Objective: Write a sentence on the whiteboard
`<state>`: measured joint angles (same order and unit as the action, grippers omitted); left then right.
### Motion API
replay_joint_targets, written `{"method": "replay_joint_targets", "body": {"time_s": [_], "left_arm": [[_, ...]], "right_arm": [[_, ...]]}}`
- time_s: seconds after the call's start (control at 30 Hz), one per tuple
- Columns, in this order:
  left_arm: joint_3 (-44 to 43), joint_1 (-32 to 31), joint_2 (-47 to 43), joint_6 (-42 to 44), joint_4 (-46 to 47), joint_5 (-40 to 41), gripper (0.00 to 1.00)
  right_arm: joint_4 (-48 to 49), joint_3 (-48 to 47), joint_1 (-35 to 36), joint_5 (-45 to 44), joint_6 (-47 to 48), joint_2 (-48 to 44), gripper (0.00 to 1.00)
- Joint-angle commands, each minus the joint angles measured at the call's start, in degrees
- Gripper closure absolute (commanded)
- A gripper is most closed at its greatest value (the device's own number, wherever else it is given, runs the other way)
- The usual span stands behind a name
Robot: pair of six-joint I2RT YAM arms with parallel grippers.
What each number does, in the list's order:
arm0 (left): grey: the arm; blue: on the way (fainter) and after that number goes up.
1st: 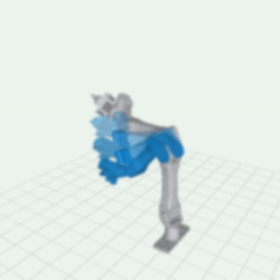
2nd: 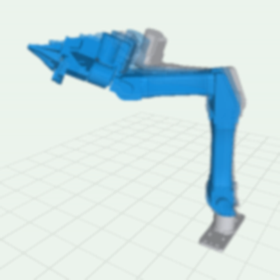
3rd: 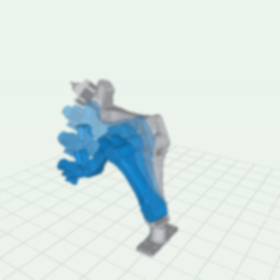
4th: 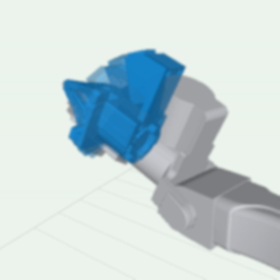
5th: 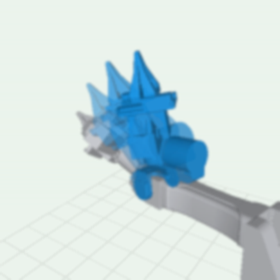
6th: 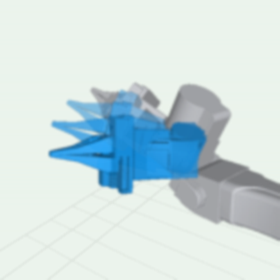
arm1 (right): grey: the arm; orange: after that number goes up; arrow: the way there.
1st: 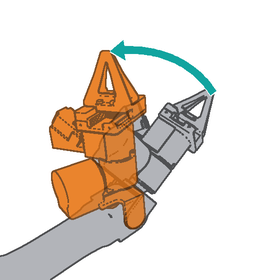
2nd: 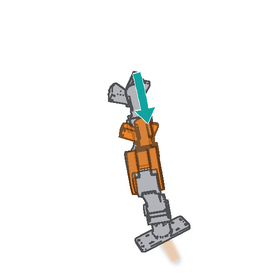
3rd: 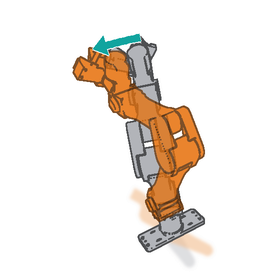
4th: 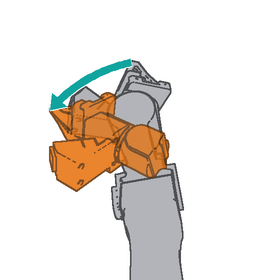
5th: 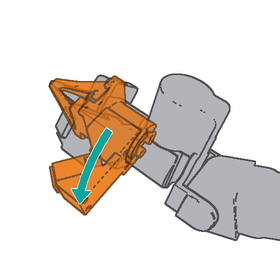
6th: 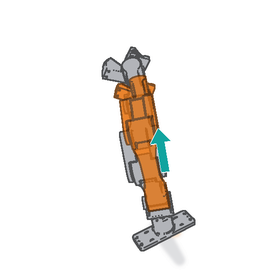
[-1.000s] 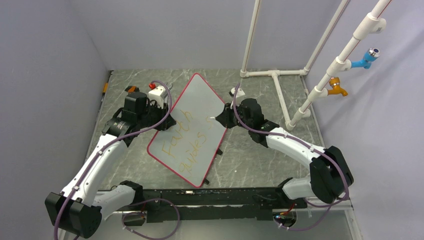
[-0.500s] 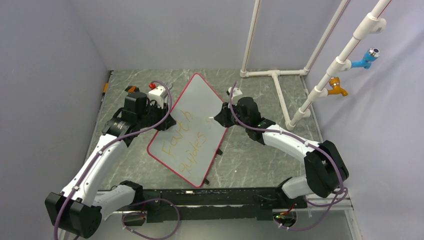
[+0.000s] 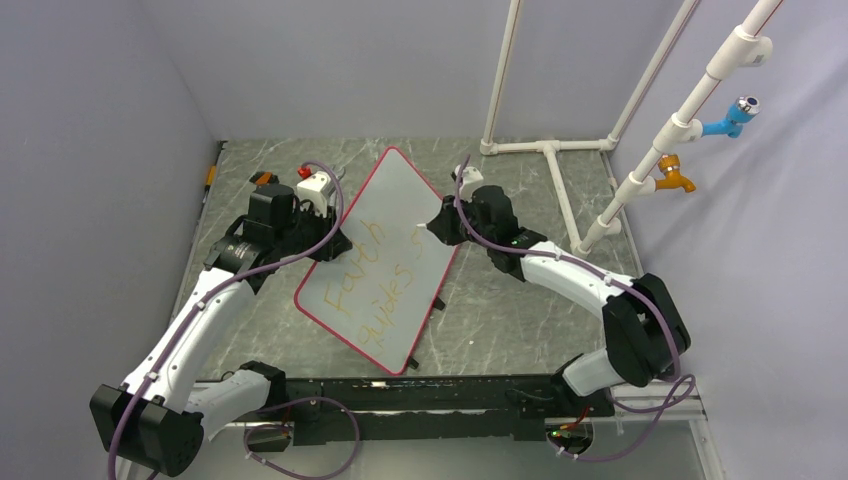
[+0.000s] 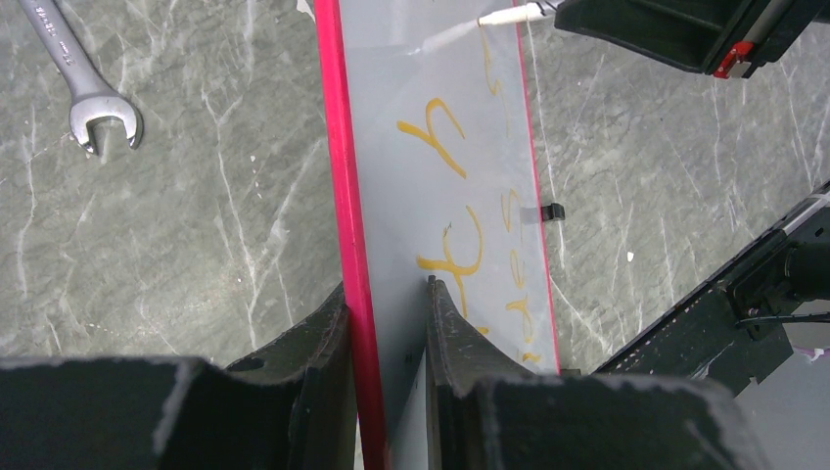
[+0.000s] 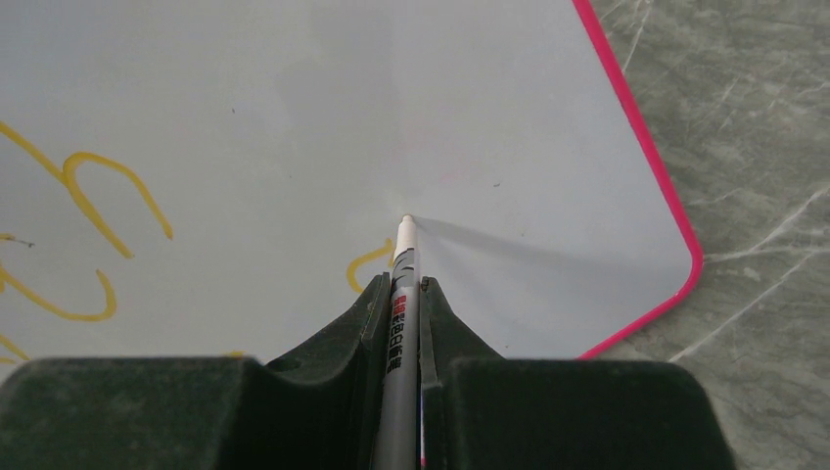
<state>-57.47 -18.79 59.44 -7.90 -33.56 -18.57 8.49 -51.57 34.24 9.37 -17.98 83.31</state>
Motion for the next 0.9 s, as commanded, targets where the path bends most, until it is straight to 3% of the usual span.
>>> {"method": "replay_joint_targets", "body": {"time_s": [0.0,0.33,0.87], "left_arm": [[1.2,-0.3,0.2,8.6,-1.4,6.0,1.0],[1.2,-0.3,0.1,8.5,-1.4,6.2,1.0],[1.2,-0.3,0.1,8.6,-1.4,6.4,1.0]], "right_arm": [[0.1,-4.0,-0.2,-1.6,1.0,1.4,1.0],[-2.9,-4.4,-0.2,-3.2,1.7,-1.7,1.0],[-1.4,-7.5,-0.2,2.4,0.6,-0.4,1.0]]}}
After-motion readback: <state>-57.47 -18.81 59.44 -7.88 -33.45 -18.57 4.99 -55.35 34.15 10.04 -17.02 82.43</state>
